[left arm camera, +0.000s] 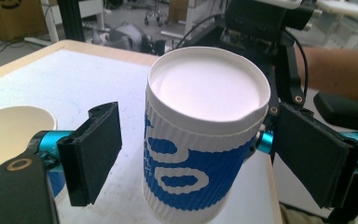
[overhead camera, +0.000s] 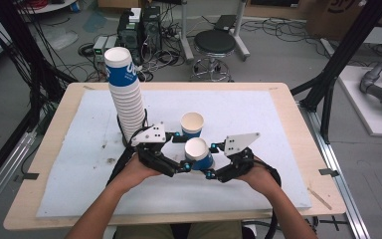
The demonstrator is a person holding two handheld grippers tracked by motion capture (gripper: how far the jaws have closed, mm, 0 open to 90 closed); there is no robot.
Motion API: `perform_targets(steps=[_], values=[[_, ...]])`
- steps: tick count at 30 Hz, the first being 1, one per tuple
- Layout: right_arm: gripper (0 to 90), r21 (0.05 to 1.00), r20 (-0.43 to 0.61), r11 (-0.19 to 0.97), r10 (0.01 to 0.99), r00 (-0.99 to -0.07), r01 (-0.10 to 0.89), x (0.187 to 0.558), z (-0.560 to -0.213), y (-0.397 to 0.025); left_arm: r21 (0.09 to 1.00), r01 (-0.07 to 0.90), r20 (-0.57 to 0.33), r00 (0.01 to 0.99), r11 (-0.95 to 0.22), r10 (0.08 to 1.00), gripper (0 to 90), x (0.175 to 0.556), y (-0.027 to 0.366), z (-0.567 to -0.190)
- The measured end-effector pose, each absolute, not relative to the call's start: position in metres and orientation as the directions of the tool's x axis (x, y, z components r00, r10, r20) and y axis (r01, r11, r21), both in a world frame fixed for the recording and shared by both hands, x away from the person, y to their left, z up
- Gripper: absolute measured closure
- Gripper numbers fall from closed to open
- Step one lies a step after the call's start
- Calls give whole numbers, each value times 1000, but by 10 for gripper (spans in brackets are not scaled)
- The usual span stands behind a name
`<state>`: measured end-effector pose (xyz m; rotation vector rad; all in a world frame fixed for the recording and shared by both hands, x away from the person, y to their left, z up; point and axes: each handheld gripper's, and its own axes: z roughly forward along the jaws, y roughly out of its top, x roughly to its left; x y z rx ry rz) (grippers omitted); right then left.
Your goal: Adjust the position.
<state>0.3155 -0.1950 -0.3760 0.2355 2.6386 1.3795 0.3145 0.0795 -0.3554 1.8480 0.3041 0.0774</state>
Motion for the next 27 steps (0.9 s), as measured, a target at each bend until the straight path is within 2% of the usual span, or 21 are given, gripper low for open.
perform_targets(steps=[17, 27], values=[[322, 689, -131, 725, 116, -985, -6, 317, -361, -179, 862, 141, -61, 982, -486, 177, 161, 321, 67, -335], [318, 615, -164, 787, 76, -984, -42, 315, -357, -170, 795, 153, -82, 986, -587, 146, 212, 325, 54, -338]])
